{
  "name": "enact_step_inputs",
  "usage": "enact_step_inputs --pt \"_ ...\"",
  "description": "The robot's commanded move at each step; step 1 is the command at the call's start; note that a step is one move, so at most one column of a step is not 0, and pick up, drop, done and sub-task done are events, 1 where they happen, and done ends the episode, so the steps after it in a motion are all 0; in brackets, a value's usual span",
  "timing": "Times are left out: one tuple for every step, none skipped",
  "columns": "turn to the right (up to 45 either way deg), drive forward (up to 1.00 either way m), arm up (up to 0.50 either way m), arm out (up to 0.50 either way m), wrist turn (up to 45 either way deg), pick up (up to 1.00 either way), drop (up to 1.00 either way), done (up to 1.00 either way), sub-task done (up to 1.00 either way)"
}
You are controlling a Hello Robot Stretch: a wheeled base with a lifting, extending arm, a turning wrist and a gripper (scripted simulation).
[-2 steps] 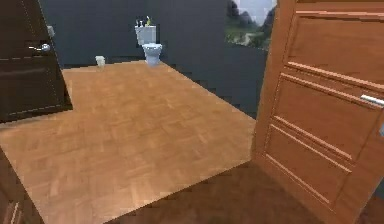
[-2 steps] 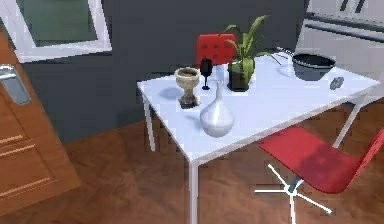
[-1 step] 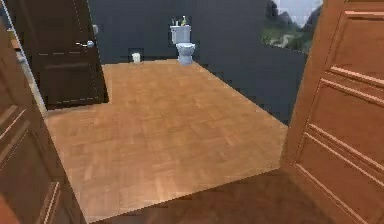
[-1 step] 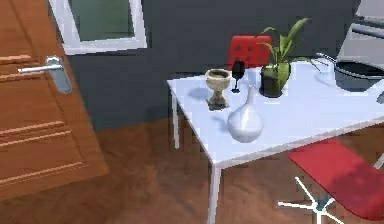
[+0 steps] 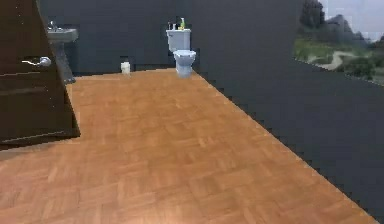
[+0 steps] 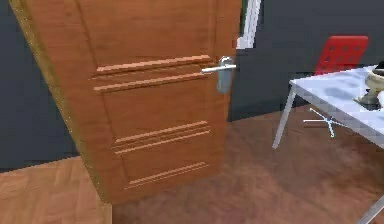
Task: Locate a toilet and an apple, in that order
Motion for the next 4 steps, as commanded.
enact_step_inputs --pt "0.0 1.0 0.0 0.0 0.0 0.0 0.0 0.0 0.0" --pt "-3.0 0.0 0.0 0.0 0.0 0.0 0.0 0.0 0.0" --pt "0.0 1.0 0.0 0.0 0.0 0.0 0.0 0.0 0.0" --pt "0.0 1.0 0.0 0.0 0.0 0.0 0.0 0.0 0.0"
